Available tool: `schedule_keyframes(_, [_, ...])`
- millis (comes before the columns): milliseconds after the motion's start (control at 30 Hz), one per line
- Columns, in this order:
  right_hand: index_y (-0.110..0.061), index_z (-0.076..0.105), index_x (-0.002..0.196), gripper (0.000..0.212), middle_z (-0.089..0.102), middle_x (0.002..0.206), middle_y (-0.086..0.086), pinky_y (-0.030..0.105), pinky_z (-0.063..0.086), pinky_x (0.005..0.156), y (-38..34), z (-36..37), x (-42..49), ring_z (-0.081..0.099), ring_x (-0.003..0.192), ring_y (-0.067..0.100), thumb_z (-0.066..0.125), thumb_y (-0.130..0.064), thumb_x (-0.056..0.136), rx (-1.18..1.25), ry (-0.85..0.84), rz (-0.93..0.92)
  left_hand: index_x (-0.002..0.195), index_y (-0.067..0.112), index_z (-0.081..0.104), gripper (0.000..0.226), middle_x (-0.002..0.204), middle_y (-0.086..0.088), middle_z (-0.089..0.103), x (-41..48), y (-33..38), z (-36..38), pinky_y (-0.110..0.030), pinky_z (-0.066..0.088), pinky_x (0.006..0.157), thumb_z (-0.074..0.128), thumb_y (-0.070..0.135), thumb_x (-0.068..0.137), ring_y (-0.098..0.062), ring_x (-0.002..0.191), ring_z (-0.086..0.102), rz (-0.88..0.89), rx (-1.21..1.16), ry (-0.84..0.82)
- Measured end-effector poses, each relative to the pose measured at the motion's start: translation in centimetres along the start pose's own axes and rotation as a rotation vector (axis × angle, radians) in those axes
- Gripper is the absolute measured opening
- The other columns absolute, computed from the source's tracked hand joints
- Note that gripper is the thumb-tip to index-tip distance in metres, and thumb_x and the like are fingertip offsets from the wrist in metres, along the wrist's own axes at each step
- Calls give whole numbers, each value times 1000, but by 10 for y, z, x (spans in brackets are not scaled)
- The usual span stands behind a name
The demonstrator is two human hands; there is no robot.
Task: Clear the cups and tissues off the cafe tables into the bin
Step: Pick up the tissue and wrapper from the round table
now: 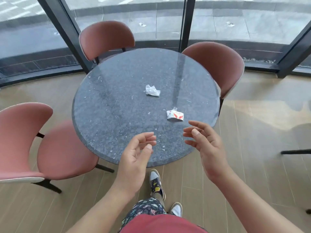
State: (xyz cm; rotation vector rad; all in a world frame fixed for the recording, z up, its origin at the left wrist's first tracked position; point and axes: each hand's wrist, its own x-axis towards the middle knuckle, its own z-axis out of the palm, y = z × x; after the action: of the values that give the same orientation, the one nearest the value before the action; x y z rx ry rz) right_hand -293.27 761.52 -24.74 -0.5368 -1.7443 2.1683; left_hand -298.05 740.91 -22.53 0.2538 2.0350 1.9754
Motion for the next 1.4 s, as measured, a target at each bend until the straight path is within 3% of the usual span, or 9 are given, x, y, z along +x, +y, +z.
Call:
schedule_keyframes(267, [-18, 67, 121, 47, 73, 108, 4, 33, 55, 91, -4, 22, 84, 66, 109, 21, 69, -42, 80, -71, 0, -4, 119, 25, 66, 27, 115, 4, 72, 109, -2, -6, -32, 55, 92, 54, 22, 94, -17, 114, 67, -17, -65, -12])
schedule_keyframes(467, [-23, 69, 121, 35, 72, 112, 7, 40, 53, 95, 11, 34, 132, 65, 111, 17, 70, -27, 86, -102, 10, 1, 119, 22, 65, 27, 113, 2, 72, 173, 1, -17, -35, 56, 95, 54, 20, 94, -18, 113, 67, -20, -82, -40])
schedule_keyframes(667, [-23, 67, 121, 35, 70, 111, 4, 24, 53, 87, 28, 39, 169, 65, 104, 5, 70, -23, 86, -194, -10, 25, 120, 22, 65, 29, 114, 1, 72, 202, -5, -23, -35, 56, 96, 55, 21, 94, -19, 113, 67, -57, -80, -22])
schedule_keyframes(767, [-32, 64, 122, 40, 67, 115, 1, 22, 53, 86, 52, 38, 195, 63, 103, -1, 72, -35, 84, -348, -40, 80, 120, 22, 65, 28, 115, 1, 72, 206, -8, -23, -33, 55, 95, 55, 20, 94, -18, 113, 68, -73, -72, -8])
schedule_keyframes(867, [-31, 58, 135, 61, 59, 127, -3, 31, 45, 100, 92, 32, 229, 56, 120, 8, 69, -55, 81, -634, -138, 109, 119, 24, 66, 28, 115, 3, 72, 206, -10, -25, -35, 55, 96, 55, 20, 94, -18, 113, 68, -87, -46, 16])
schedule_keyframes(1033, [-24, 41, 153, 74, 40, 154, 5, 51, 37, 114, 166, 22, 278, 33, 146, 31, 72, -52, 91, -1277, -406, 118, 118, 26, 66, 27, 115, 4, 71, 204, -13, -32, -34, 53, 98, 55, 18, 94, -21, 115, 66, -101, -3, 47])
schedule_keyframes(1167, [-27, 29, 157, 79, 25, 165, 7, 54, 31, 119, 204, 9, 294, 16, 156, 32, 68, -53, 93, -1618, -584, 135, 116, 29, 67, 26, 116, 3, 72, 198, -15, -37, -38, 52, 101, 56, 19, 95, -22, 115, 66, -106, 30, 84])
schedule_keyframes(1400, [-24, 39, 151, 56, 46, 144, 7, 47, 44, 105, 221, 8, 304, 44, 135, 33, 59, -43, 102, -1753, -573, -40, 117, 26, 67, 26, 115, 2, 72, 198, -20, -40, -39, 53, 101, 56, 18, 95, -20, 115, 66, -128, 54, 118])
